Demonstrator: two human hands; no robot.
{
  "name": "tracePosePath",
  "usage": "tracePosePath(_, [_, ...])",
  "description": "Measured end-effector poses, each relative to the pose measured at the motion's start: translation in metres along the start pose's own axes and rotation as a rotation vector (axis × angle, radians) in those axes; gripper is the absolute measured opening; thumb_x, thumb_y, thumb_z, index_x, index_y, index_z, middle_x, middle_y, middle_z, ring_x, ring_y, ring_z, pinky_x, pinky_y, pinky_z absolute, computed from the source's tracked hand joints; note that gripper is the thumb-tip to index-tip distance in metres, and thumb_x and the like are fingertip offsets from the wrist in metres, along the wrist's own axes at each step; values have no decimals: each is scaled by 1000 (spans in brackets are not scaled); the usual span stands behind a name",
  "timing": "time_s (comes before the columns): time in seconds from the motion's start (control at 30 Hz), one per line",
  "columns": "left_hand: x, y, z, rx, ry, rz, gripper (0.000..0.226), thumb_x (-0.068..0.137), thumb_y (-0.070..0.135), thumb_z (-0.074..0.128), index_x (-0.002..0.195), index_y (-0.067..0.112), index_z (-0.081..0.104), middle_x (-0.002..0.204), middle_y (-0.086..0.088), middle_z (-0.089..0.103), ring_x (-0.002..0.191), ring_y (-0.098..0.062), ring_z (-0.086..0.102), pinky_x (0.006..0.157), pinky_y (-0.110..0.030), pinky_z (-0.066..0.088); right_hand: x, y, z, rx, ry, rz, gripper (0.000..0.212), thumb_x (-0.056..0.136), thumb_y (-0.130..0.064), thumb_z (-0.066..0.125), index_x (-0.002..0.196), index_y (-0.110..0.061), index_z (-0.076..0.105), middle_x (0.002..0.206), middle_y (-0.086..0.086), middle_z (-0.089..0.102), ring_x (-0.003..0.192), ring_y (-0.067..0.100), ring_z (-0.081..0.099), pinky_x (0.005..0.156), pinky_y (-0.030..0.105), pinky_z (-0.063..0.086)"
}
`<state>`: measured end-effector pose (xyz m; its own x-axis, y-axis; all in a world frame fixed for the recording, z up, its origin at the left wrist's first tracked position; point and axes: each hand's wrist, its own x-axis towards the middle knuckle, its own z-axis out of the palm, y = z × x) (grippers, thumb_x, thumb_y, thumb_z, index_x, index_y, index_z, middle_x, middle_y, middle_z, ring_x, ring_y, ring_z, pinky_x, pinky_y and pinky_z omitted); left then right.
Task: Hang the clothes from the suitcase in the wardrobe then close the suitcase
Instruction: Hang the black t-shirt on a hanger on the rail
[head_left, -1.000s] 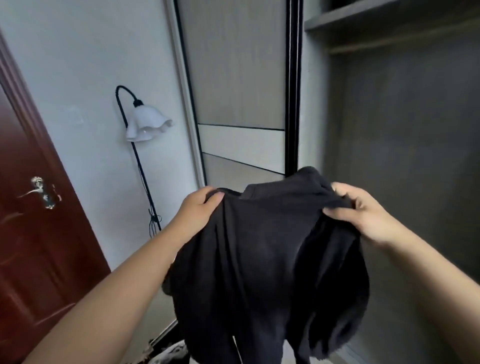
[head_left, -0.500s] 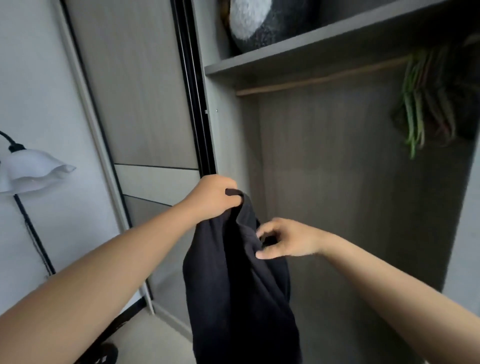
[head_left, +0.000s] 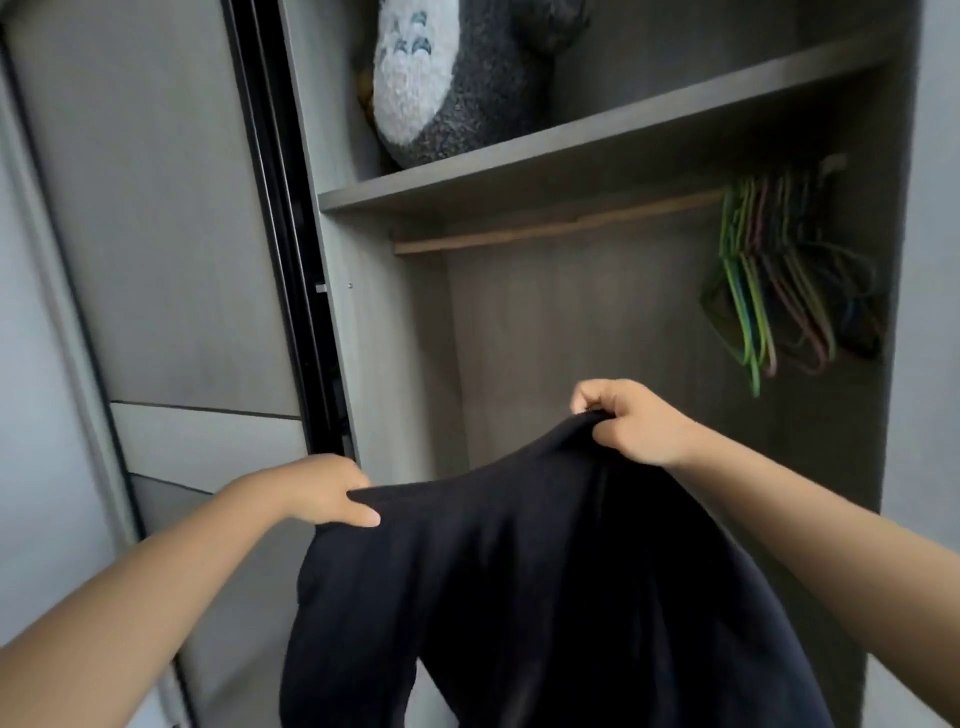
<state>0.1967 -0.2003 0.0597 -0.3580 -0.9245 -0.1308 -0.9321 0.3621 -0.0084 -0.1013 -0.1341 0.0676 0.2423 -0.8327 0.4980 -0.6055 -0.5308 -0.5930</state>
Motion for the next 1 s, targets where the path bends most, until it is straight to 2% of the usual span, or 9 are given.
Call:
tracePosePath(0.1, [22, 9, -6, -215, 144, 34, 28, 96, 29, 45, 73, 15, 52, 73, 3, 49, 64, -8, 48, 56, -17, 40, 17, -8, -27, -218, 1, -2, 19, 58, -2, 42, 57, -21, 42, 58, -9, 44, 59, 1, 44, 54, 11, 32])
tracePosePath(0.17, [46, 15, -17, -745, 305, 69, 24, 97, 16, 42, 76, 14, 54, 76, -1, 53, 65, -10, 52, 48, -13, 48, 36, -6, -36, -422, -50, 49, 26, 69, 1, 47, 56, -21, 40, 59, -6, 43, 67, 15, 44, 55, 13, 31])
tracePosePath(0.23, [57, 31, -34, -1127, 409, 106, 25, 97, 9, 39, 79, 16, 55, 81, -4, 56, 68, -12, 54, 44, -15, 50, 39, -5, -48, -624, -101, 95, 17, 72, -19, 49, 58, -22, 41, 62, -2, 47, 71, 19, 46, 58, 19, 32])
tracePosePath(0.3, [63, 46, -51, -1281, 507, 163, 28, 96, 6, 38, 75, 18, 52, 74, -3, 54, 64, -12, 51, 40, -15, 46, 35, -3, -62, -739, -202, 210, 21, 83, -32, 55, 67, -20, 48, 69, -2, 52, 77, 20, 51, 64, 25, 34])
tracePosePath(0.43, [94, 70, -67, -1284, 577, 322, 30, 90, 5, 49, 62, 16, 47, 63, -3, 42, 65, -17, 40, 53, -25, 27, 39, 9, -79, -847, -309, 446, 37, 90, -44, 50, 61, -21, 47, 63, -10, 47, 66, 10, 47, 59, 23, 32])
tracePosePath(0.53, [115, 93, -72, -1241, 588, 355, 31, 85, 7, 56, 58, 15, 44, 62, -4, 38, 65, -15, 37, 55, -27, 24, 40, 30, -88, -930, -104, 452, 29, 91, -36, 51, 67, -20, 52, 71, -5, 55, 82, 20, 54, 66, 22, 32])
tracePosePath(0.7, [136, 128, -79, -1154, 610, 377, 33, 82, 7, 60, 56, 15, 40, 57, 0, 32, 54, -12, 28, 50, -25, 19, 51, 51, -110, -1121, 255, 543, 20, 89, -29, 53, 97, -11, 58, 107, 15, 63, 102, 30, 58, 76, 30, 43])
tracePosePath(0.83, [152, 133, -89, -1080, 642, 349, 34, 80, 5, 60, 55, 14, 40, 56, 1, 33, 54, -11, 29, 48, -22, 20, 74, 67, -124, -1340, 309, 661, 23, 91, -25, 49, 110, -16, 59, 116, 9, 60, 110, 28, 55, 88, 31, 39])
tracePosePath(1.0, [164, 119, -101, -1032, 719, 255, 33, 78, 8, 66, 54, 15, 45, 55, 1, 40, 52, -11, 35, 41, -15, 29, 94, 90, -128, -1371, 325, 728, 33, 93, -7, 40, 121, -9, 57, 125, 14, 56, 117, 31, 53, 90, 36, 46])
